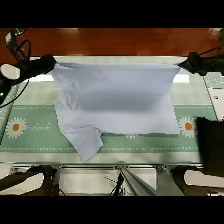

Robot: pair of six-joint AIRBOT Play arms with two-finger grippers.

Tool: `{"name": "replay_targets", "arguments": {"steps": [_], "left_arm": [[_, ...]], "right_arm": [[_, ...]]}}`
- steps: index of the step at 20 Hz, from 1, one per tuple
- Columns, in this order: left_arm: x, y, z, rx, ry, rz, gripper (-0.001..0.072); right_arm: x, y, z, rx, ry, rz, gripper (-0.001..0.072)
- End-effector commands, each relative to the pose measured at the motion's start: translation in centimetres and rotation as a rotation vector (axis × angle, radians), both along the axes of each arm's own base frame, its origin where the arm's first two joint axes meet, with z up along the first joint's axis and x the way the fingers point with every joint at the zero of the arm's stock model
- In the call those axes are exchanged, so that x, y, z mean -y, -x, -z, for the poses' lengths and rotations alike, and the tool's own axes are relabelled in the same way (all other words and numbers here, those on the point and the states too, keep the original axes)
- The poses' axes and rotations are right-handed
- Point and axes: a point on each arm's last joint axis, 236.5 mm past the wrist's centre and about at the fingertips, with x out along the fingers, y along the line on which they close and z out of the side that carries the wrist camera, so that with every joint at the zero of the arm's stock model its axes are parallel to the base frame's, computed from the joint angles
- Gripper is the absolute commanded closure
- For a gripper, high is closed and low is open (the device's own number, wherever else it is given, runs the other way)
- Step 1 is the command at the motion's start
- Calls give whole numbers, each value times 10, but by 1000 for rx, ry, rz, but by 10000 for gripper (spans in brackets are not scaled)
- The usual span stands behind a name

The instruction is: Fold the shirts.

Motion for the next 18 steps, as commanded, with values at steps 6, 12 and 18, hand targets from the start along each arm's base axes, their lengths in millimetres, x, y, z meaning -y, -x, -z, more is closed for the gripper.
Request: {"name": "replay_targets", "arguments": {"steps": [6,12,18], "left_arm": [[19,8,68,-248,170,55,686],[22,77,100,-501,175,305,686],[41,119,152,-680,227,356,440]], "right_arm": [[-6,-45,63,-128,-96,-1,695],[13,25,82,-337,-72,-149,695],[-3,61,143,-483,-36,-151,280]]}}
